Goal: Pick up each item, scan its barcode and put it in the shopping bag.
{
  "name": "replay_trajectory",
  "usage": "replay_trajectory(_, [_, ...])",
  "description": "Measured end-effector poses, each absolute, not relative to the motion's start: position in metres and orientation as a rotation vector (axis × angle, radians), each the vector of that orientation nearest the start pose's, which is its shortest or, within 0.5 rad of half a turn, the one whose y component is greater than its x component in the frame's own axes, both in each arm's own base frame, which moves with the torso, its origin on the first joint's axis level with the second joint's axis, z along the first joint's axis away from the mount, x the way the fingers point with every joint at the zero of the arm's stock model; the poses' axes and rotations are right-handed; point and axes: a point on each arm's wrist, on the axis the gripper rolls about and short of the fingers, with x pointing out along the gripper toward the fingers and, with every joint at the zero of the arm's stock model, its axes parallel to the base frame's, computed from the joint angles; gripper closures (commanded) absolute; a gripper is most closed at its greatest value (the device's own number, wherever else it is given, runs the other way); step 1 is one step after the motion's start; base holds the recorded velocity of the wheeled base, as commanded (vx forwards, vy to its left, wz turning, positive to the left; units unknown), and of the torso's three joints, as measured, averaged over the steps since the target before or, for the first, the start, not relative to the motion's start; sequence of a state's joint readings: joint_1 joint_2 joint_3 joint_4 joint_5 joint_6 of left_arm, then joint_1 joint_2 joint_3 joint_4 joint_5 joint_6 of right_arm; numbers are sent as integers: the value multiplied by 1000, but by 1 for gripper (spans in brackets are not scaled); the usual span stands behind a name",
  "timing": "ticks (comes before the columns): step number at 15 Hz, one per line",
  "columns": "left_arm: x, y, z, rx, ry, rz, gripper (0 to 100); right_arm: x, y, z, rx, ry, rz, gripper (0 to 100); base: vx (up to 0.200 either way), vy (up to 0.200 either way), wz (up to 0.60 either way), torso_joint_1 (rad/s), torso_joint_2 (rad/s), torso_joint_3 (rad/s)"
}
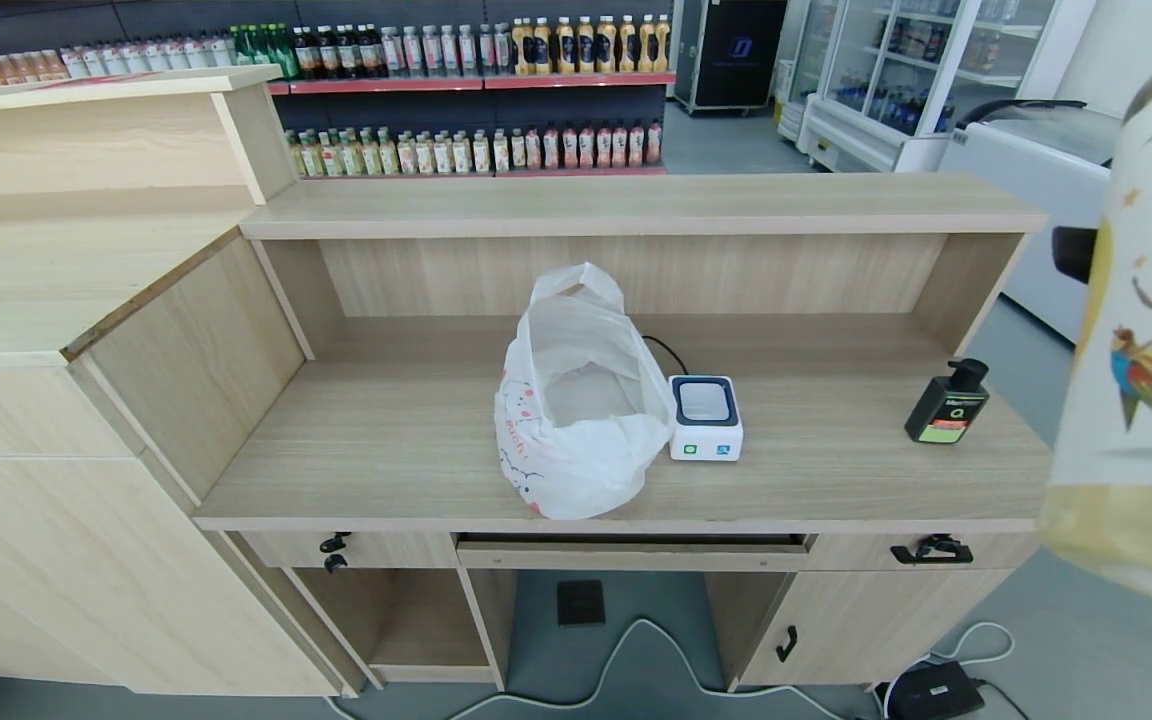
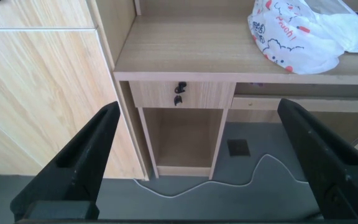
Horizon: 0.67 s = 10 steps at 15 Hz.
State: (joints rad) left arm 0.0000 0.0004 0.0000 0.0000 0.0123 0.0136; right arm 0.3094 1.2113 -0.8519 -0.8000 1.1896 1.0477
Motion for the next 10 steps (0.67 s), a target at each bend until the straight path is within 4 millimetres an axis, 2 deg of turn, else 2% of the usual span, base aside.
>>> replay_trajectory(6, [-23, 0, 75, 14, 1, 12, 0, 145, 71, 314, 625, 388, 1525, 100, 0, 0, 0, 0, 0, 0])
replay_trajectory(10, [-23, 0, 75, 14, 1, 13, 0, 142, 70, 312, 629, 385, 1518, 100, 0, 0, 0, 0, 0, 0])
